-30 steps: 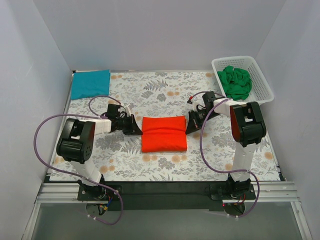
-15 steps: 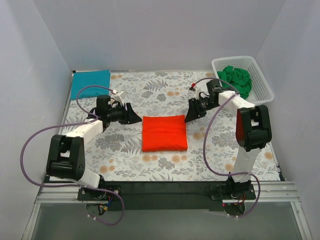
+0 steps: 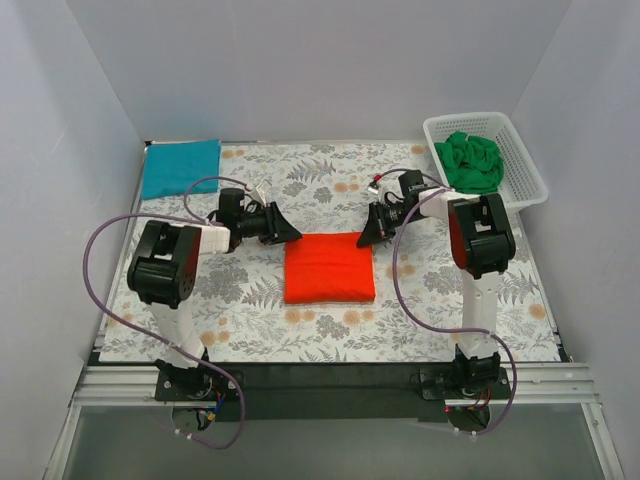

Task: Fold and stack the t-shirts
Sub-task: Fold the tshirt

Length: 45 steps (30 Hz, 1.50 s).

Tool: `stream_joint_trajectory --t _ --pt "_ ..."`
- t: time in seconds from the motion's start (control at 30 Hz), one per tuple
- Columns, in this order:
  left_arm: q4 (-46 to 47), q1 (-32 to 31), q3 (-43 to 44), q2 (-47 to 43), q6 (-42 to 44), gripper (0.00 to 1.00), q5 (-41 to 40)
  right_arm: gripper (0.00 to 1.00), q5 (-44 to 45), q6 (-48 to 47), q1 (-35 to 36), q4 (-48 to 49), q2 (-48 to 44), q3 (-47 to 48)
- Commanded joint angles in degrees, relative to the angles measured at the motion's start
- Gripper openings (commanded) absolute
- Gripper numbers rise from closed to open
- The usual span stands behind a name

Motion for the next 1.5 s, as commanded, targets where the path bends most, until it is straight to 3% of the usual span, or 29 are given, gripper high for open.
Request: stream_joint_trajectory --t 0.0,0.3,0.47,0.6,0.8,0.9,1.03,1.2,1.33,1.47 --pt "2.9 0.2 3.2 4.6 -2.7 0.26 -1.2 0.1 1.6 2.9 -0.6 4.8 2.4 2.7" --pt "-1.5 2.5 12.1 10.6 0.6 0.24 -2.6 0.11 4.4 4.3 -1.6 5.4 5.8 10.6" --pt "-3.7 2.6 10.8 0.6 0.2 0.29 1.5 0.31 0.4 7.5 -1.0 6.1 -4.4 7.2" --pt "-2.5 -0.3 2.8 -7.5 -4.5 0.3 4.9 0.36 -4.1 13.3 0.8 9.5 -12.3 -3.6" --pt "-1.0 -10.0 -10.0 -15.4 -7.5 0.3 3.5 0.32 -9.7 17.2 7.6 10.5 -15.3 -12.6" --pt "1.9 -12.3 -12.5 -13.6 -9.3 0.3 2.1 0.3 -8.5 17.2 11.7 12.2 -14.8 -15.4" --pt "0.4 -12.5 -11.2 -4.9 -6.5 0.3 0.7 0.26 -6.9 17.4 13.8 15.4 -8.2 -17.5" --pt "-2.5 -11.5 -10.9 4.3 -3.1 0.3 -0.2 0.22 -3.1 12.1 11.1 15.4 -1.9 -21.1" --pt "-6.6 -10.2 -11.0 5.7 1.4 0.3 1.3 0.21 -2.1 8.8 8.1 15.4 -0.5 -25.7" --pt "-8.1 -7.3 -13.4 1.3 4.1 0.32 4.1 0.2 -3.8 7.3 6.5 15.1 -4.7 -28.4"
